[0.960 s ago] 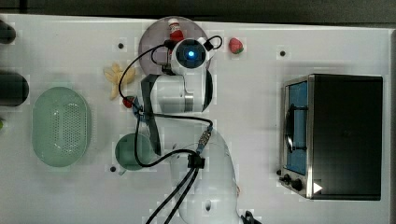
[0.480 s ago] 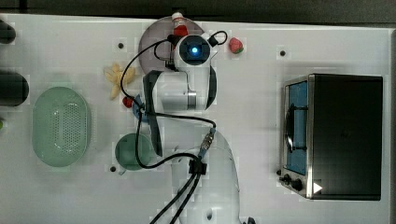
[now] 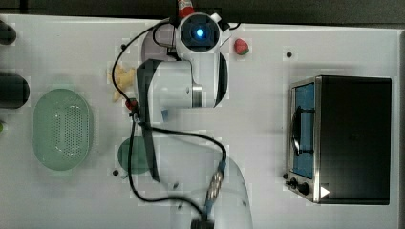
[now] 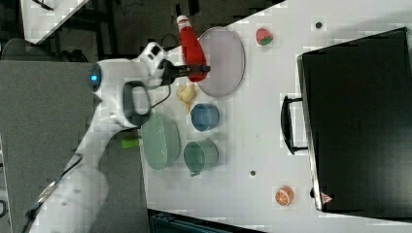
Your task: Pick ketchup from plate and place it on table.
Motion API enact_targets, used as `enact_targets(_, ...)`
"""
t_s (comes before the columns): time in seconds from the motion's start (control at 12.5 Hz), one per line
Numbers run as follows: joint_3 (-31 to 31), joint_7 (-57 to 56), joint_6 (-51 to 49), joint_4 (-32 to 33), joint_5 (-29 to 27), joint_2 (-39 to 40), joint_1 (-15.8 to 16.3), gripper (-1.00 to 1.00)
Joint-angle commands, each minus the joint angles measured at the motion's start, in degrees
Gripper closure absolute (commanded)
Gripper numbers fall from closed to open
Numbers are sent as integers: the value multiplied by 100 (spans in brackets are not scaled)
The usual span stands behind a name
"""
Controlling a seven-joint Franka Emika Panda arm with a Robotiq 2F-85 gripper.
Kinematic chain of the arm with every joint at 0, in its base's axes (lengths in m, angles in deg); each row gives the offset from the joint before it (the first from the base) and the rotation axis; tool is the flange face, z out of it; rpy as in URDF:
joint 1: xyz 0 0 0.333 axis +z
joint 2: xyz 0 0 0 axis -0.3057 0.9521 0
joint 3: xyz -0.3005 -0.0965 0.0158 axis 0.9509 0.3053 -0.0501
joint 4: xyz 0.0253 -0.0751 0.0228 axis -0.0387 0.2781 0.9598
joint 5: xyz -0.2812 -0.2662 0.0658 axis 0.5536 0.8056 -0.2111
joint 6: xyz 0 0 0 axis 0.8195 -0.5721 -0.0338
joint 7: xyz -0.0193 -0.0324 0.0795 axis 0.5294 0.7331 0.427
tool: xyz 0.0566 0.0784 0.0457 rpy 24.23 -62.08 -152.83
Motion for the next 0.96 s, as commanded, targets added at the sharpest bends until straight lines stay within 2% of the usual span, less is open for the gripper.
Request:
enact_targets(0.08, -20, 665, -772, -100, -21, -757, -102, -27)
enact_targets(0.4, 92, 1178, -1548, 281, -22, -1578, -193, -26)
enact_targets(0.72, 285, 1226, -1644, 1563, -27, -2501, -284, -27)
enact_targets(0.96, 408, 1225, -1422, 2543, -30, -2919, -306, -27)
